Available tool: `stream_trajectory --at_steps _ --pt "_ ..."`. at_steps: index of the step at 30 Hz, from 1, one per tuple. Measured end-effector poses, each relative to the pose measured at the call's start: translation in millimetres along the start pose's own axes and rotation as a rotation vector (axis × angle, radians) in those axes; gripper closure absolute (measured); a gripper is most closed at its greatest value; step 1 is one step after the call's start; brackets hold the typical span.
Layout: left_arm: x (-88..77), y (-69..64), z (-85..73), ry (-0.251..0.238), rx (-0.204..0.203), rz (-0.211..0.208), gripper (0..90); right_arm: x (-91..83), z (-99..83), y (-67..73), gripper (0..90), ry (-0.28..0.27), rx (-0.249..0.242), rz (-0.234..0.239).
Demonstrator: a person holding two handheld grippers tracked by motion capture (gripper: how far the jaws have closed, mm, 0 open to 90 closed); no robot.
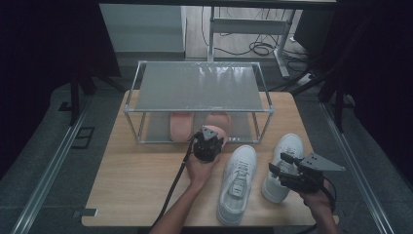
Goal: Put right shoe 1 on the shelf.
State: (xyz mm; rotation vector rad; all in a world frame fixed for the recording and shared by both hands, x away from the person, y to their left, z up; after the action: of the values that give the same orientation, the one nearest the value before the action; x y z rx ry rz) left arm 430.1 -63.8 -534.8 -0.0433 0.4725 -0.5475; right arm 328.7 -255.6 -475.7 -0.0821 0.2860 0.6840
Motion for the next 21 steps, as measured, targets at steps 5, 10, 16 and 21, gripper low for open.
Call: stream_trajectory --at_steps 5,10,16,21 --pt "17.6 6.5 1.4 -0.023 -0.037 0.046 83.9 -0.3 0.7 0.9 39.0 -0.002 -0.004 0.002" --pt "26.3 9.2 9.9 -0.052 -0.051 0.068 83.6 1.1 -0.9 1.6 39.0 0.005 -0.005 0.004" --pt "35.4 16.8 14.4 -0.049 -0.055 0.103 83.6 1.7 -1.8 0.7 39.0 0.005 0.0 0.003" --pt "45.7 31.6 9.0 -0.04 -0.088 0.15 83.3 0.1 0.2 1.4 39.0 -0.001 -0.004 0.004"
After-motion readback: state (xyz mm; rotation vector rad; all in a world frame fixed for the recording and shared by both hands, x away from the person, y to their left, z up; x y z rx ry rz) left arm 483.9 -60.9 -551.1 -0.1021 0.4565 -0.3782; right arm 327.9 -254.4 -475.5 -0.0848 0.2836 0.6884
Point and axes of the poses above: each handheld gripper's, and its own axes: x roughly forward along the jaws, z roughly out of its top, y roughly to its left, the point moved 10 cm from there along x, roughly forward along the jaws, and after that the axes turned 7 degrees about -y, right-handed, at the moved point
